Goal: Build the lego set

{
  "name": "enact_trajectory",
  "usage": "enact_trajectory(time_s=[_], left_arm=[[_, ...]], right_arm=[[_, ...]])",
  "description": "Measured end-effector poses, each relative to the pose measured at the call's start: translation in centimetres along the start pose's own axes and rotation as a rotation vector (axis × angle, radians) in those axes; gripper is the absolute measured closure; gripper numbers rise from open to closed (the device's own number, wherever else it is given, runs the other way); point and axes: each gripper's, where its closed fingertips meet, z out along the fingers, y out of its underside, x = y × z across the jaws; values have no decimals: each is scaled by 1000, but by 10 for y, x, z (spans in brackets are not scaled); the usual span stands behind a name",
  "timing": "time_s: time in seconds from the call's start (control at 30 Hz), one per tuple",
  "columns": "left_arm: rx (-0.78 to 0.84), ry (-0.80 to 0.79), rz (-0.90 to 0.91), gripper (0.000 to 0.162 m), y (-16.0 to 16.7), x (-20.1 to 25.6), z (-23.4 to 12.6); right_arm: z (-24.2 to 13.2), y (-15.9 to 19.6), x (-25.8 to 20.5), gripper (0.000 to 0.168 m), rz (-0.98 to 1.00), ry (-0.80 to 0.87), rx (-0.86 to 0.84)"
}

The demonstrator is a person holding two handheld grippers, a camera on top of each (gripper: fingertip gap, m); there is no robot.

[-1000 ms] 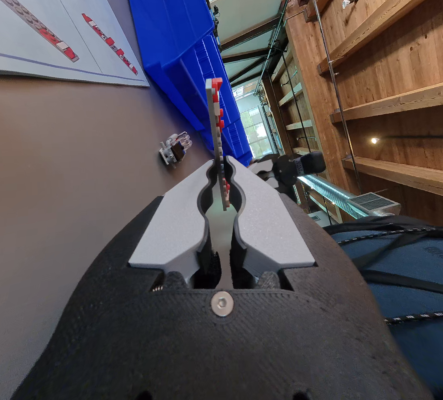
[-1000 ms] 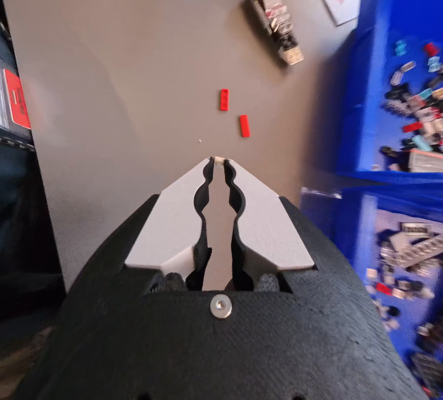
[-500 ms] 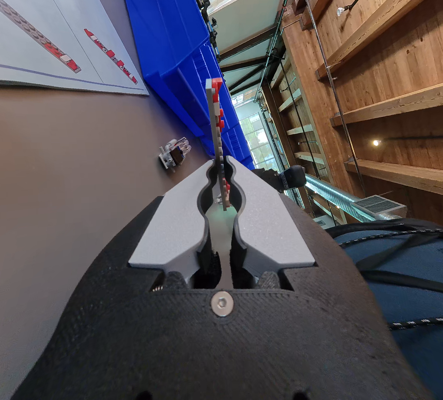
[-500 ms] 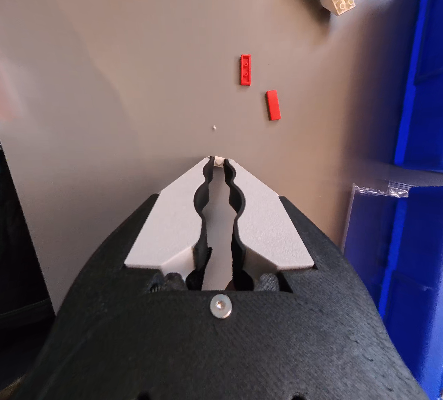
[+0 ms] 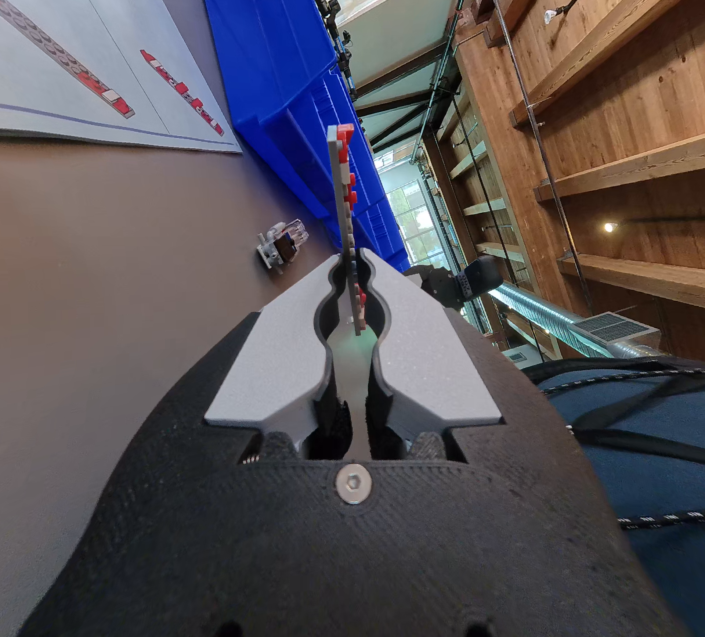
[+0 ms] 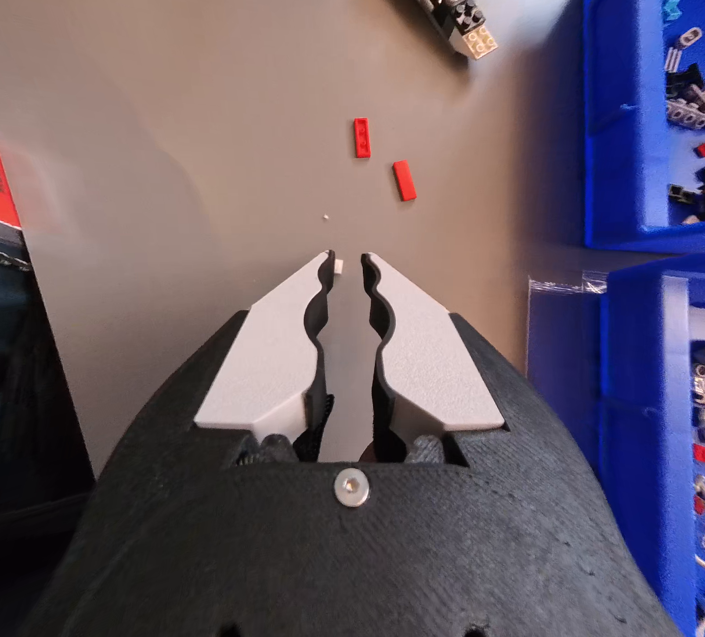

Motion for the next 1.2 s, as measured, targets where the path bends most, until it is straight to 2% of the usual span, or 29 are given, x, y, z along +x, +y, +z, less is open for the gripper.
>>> enact_trajectory(time_s=[0.27,0.47,0.63,0.73,0.87,1.03,1.2], left_arm=[[-12,-14,-9,158,2,-3,1],[-20,9,-25,158,1,-1,1],[-32,6,-13,158,4,0,2],[-18,4,-6,158,2,0,1],[-4,6,-5,158,0,0,0],[-18,7,-16,158,2,-1,1],[-28,10,-23,158,3,-1,2]], right_arm=[[-20,-4,11,152,19,52,32],[-47,-26,32,148,-22,77,81],[-94,-44,95,146,-127,178,43],[-109,-35,144,145,-139,245,-13],[-99,-10,181,145,-46,219,-41],[-82,7,185,144,-87,207,-124],[-72,15,188,145,-65,167,-129]])
